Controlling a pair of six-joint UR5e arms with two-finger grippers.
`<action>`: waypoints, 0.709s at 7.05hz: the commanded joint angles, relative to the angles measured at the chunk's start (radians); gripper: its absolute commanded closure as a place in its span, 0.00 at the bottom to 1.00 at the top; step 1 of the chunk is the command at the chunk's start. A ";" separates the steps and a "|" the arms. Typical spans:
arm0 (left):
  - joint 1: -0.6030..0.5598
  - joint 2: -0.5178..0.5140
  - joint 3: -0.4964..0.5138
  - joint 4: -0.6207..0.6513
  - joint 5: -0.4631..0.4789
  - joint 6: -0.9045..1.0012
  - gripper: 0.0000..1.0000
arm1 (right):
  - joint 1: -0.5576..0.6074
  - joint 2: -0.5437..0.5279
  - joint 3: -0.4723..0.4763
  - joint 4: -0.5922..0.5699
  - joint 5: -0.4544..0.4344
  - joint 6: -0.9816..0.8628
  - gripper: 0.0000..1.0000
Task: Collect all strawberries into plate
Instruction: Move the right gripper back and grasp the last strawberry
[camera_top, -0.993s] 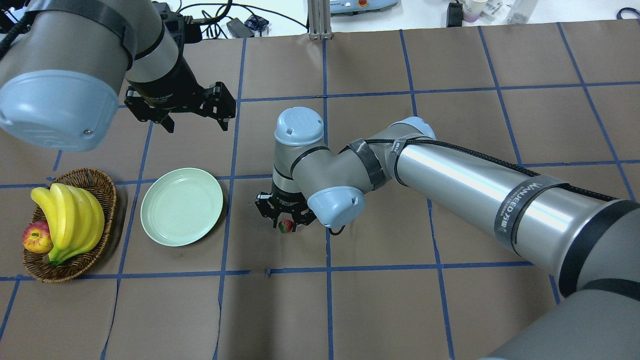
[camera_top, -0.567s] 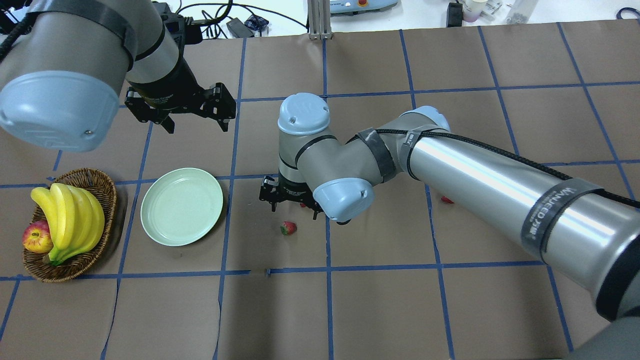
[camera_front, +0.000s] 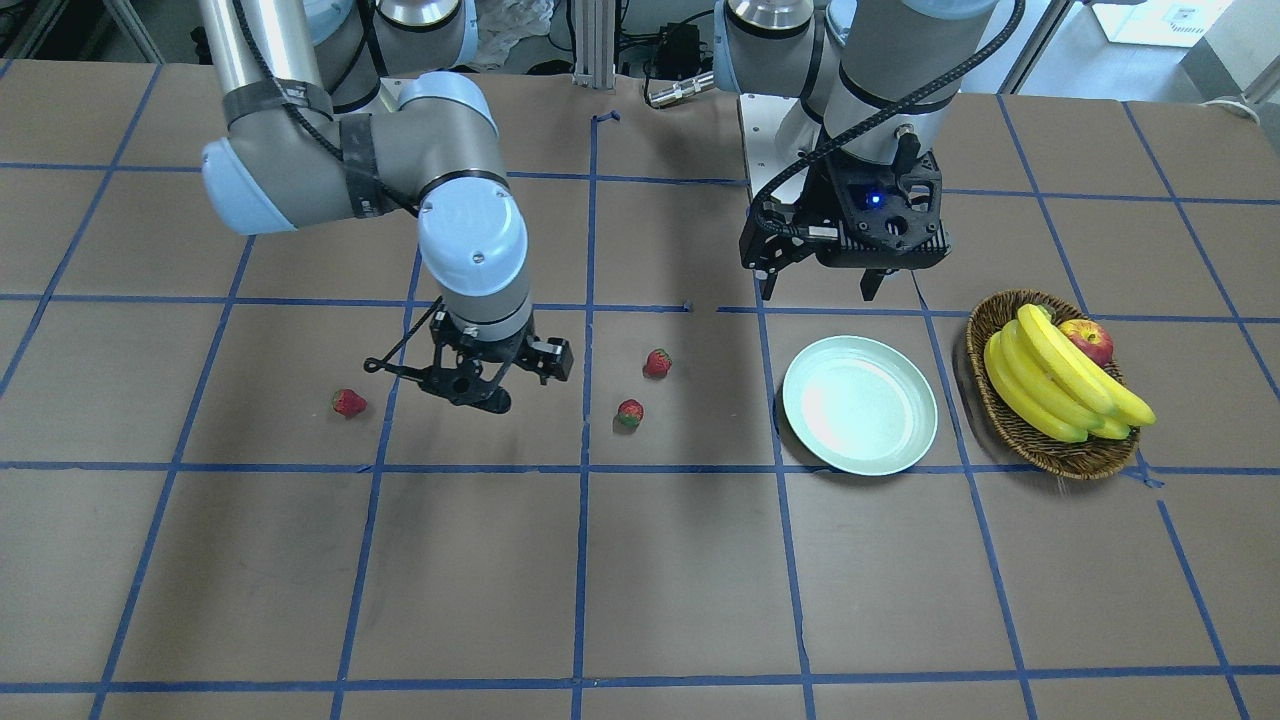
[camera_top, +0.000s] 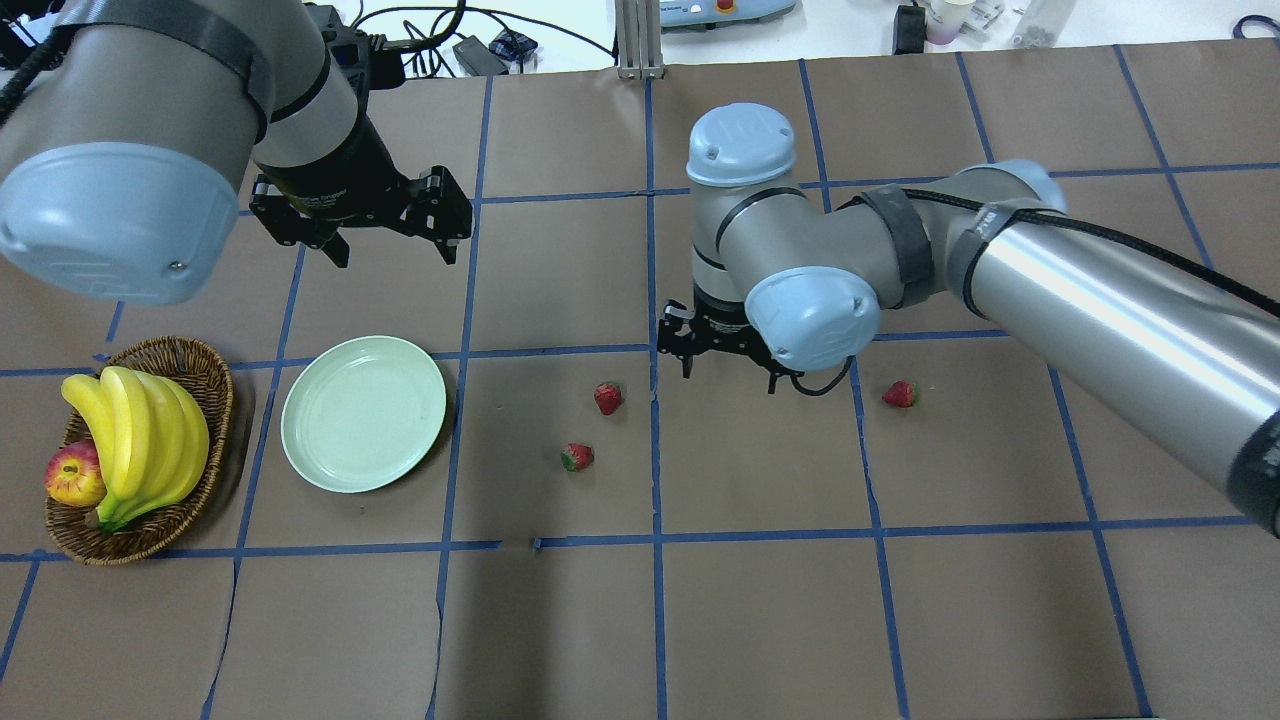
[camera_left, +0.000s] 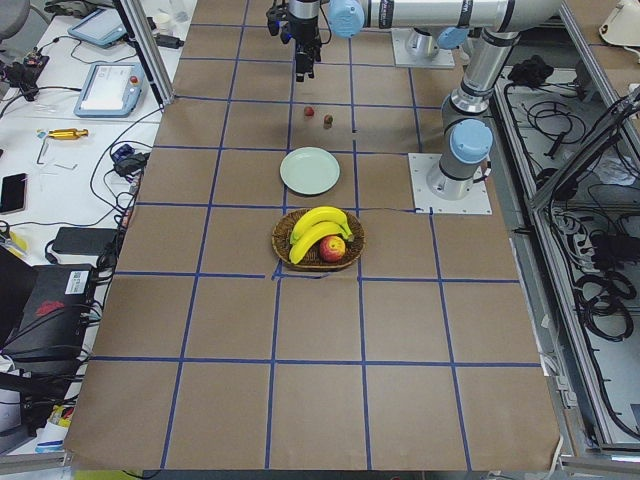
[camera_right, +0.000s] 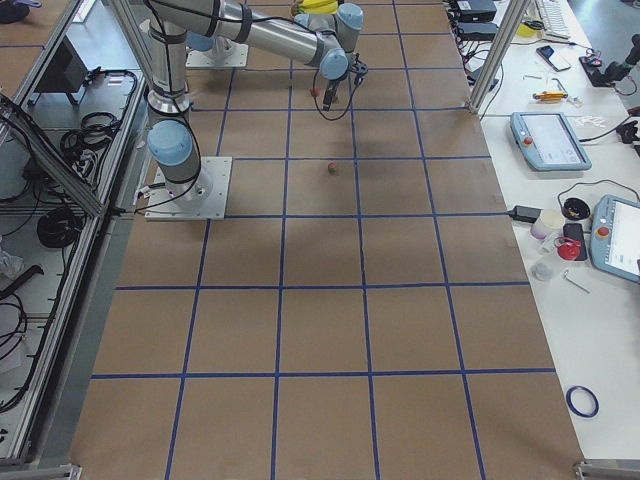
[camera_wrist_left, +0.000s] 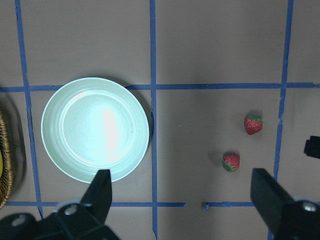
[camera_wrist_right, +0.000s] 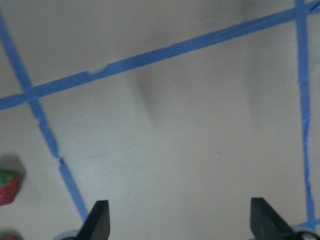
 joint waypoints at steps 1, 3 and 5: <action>0.000 -0.002 -0.002 0.000 0.000 -0.002 0.00 | -0.122 -0.020 0.044 -0.002 -0.056 -0.215 0.00; -0.005 -0.005 -0.002 0.000 -0.002 -0.007 0.00 | -0.244 -0.027 0.090 -0.005 -0.122 -0.407 0.00; -0.006 -0.008 -0.002 0.001 -0.002 -0.010 0.00 | -0.367 -0.025 0.180 -0.124 -0.136 -0.657 0.00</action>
